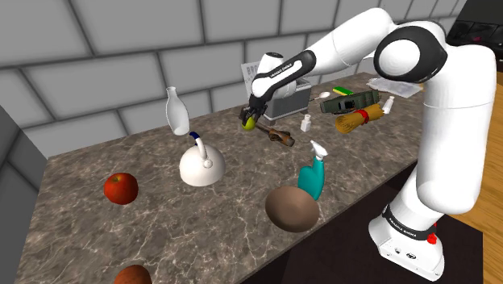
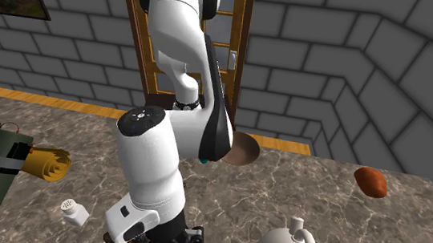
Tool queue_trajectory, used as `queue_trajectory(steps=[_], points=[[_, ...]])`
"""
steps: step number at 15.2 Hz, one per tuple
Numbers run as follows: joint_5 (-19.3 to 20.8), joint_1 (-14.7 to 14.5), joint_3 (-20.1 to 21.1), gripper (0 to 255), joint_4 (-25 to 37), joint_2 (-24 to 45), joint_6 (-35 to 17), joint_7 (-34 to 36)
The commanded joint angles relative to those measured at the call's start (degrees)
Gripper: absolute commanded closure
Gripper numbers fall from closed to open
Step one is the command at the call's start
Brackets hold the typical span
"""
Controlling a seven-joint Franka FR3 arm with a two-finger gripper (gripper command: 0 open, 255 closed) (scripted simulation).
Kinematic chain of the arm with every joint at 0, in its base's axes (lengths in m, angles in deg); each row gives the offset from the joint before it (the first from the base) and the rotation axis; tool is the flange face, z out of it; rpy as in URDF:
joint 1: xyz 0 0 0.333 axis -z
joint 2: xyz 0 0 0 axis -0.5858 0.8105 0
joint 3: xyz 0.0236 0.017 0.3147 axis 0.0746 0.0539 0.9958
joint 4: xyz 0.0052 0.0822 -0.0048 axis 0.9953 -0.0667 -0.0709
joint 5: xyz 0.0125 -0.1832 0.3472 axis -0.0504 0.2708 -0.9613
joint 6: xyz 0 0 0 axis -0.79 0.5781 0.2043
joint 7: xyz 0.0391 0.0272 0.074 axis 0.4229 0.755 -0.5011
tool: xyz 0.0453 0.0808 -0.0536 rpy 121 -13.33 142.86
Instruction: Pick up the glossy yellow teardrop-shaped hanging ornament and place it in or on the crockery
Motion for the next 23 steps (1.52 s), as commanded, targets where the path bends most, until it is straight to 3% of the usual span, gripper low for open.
queue_trajectory(steps=[1, 7, 15, 23], points=[[0.3, 0.0, -0.2, 255, 0.5, -0.9, 1.4, 0.3], [1.1, -0.2, -0.6, 255, 1.8, -3.2, 5.0, 1.2], [3.3, -4.4, 0.6, 255, -19.0, -17.8, -1.9, 7.0], [6.1, -7.5, 4.2, 255, -36.0, -31.6, -5.7, 15.6]])
